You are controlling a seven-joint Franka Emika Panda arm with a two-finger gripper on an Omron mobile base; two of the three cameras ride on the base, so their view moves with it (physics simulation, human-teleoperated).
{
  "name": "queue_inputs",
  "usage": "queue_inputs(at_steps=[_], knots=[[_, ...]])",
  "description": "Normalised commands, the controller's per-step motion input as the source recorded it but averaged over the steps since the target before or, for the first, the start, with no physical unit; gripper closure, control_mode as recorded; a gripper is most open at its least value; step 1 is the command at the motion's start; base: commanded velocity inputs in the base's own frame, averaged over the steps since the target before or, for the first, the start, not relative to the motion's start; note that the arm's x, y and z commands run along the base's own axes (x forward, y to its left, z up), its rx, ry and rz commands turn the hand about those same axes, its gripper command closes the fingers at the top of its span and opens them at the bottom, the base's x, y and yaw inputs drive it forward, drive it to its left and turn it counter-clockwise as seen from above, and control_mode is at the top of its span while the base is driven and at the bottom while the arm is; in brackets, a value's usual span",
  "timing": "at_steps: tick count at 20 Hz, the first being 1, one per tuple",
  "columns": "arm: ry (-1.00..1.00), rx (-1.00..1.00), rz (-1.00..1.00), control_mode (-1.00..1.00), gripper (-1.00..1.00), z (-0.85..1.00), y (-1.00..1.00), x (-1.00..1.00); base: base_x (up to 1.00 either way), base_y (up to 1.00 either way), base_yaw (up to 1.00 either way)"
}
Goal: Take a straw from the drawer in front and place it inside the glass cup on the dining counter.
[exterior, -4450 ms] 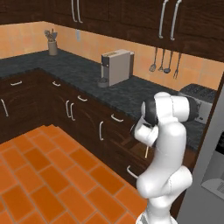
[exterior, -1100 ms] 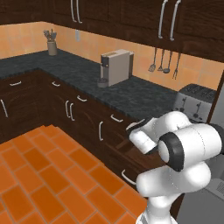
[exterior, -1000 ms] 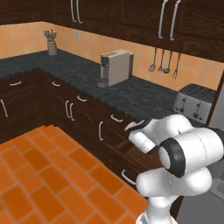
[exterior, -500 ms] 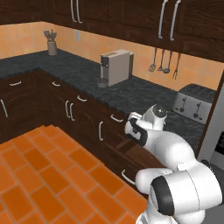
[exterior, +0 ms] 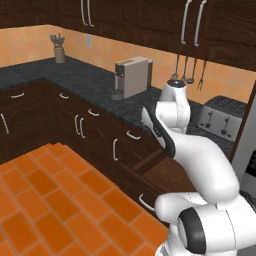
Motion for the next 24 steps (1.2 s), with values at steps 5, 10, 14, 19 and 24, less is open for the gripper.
queue_inputs(at_steps=[5,10,14,19,24], knots=[[0.02,0.02,0.2,-1.0,1.0,0.16,0.31,-0.81,0.0,0.0,0.0],[0.0,0.0,0.28,-1.0,1.0,0.0,0.31,-0.67,0.0,0.0,0.0],[0.0,0.0,0.24,-1.0,1.0,0.0,0.23,-0.4,0.0,0.0,0.0],[0.0,0.0,0.19,-1.0,1.0,0.0,0.22,-0.05,0.0,0.0,0.0],[0.0,0.0,0.0,1.0,1.0,0.0,0.0,0.0,-0.94,0.51,0.22]])
